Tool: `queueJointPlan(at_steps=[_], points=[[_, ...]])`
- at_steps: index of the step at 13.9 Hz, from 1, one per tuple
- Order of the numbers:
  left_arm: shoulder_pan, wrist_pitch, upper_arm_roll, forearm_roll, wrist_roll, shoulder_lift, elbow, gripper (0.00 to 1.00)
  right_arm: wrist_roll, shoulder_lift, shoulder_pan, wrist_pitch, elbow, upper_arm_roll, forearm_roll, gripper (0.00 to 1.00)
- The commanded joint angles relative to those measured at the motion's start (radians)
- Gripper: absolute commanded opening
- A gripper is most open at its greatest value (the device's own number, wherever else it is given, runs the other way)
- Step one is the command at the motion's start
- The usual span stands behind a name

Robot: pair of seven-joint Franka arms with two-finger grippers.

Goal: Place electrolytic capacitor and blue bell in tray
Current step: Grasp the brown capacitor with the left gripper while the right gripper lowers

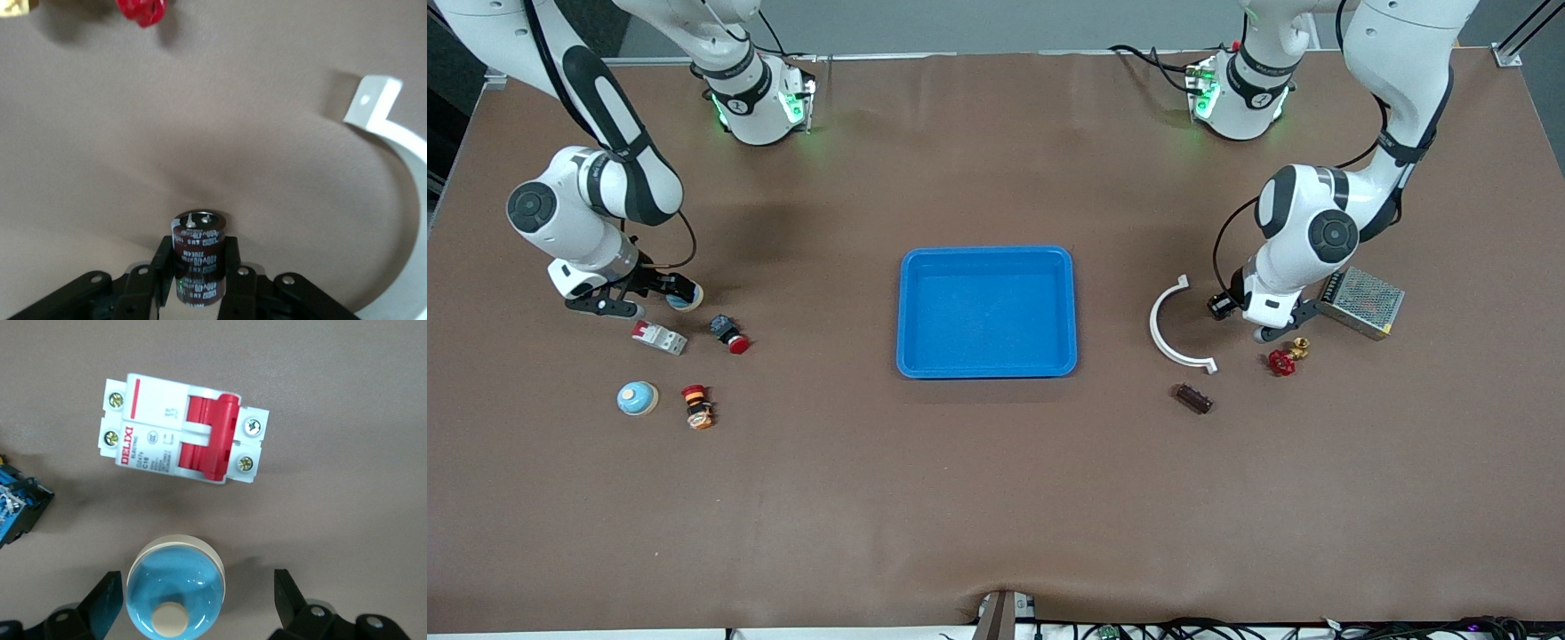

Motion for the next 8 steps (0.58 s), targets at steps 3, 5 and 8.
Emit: queueJointPlan(at_steps=[3, 5, 8], points=[[0.005, -0.181, -0.069, -0.015, -0.093, -0.057, 0.103, 0.00, -0.004, 0.008, -0.018, 0.012, 0.001, 0.011, -0.018, 0.48], [0.003, -0.266, -0.102, -0.012, -0.153, -0.053, 0.172, 0.00, -0.002, 0.008, -0.018, 0.012, 0.001, 0.011, -0.018, 0.20], [-0.006, -0.326, -0.154, -0.012, -0.273, -0.036, 0.252, 0.00, -0.002, 0.017, -0.016, 0.023, 0.001, 0.012, -0.018, 0.22]])
